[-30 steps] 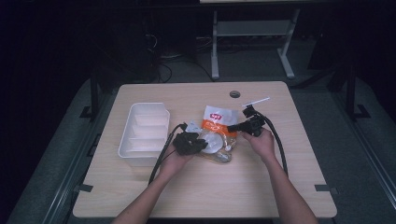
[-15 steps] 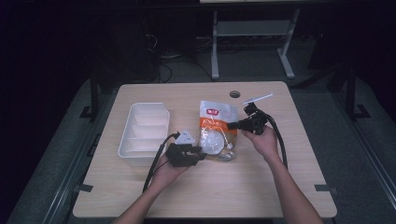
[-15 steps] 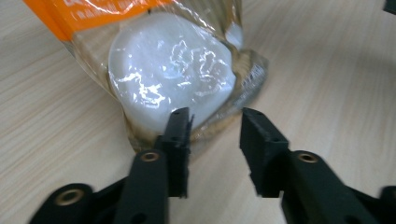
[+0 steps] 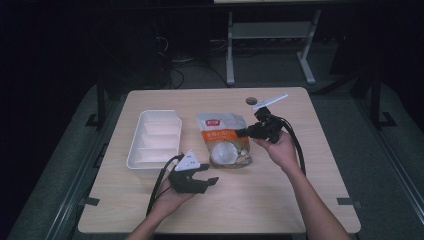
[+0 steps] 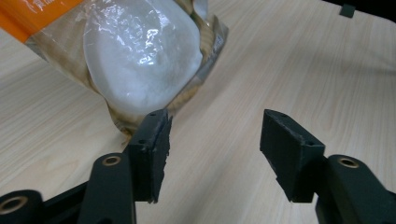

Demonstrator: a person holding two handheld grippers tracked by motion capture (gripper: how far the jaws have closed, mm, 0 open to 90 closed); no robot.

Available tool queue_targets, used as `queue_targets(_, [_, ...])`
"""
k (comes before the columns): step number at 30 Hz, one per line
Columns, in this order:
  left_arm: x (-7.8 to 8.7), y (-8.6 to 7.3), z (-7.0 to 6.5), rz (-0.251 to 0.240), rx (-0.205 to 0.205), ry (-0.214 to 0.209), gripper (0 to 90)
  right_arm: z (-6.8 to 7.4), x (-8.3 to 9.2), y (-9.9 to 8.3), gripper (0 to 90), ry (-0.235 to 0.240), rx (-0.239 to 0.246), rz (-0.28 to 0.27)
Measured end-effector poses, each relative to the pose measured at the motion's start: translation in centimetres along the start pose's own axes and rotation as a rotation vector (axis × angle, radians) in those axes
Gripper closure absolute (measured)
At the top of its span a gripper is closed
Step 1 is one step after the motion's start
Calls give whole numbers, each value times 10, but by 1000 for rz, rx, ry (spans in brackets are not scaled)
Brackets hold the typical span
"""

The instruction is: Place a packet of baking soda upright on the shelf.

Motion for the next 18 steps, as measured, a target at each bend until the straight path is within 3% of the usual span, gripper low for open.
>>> queue_targets(8, [11, -12, -10, -7, -13, -5, 368, 27, 9, 18, 899, -59, 106, 35])
queue_targets(12, [15, -18, -13, -1, -24, 3, 348, 30, 12, 24, 899, -77, 115, 38])
queue_targets(18, [18, -25, -15, -7, -29, -7, 328, 31, 20, 33, 899, -53, 104, -9])
Point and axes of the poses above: each handheld gripper's, and its own axes: x roughly backward along the jaws, y roughly out of its top, z roughly to its left, the point moved 2 cm from there along -x, roughly forward along the jaws, and after that the axes turned 11 degrees about z, right-handed, at the moved point
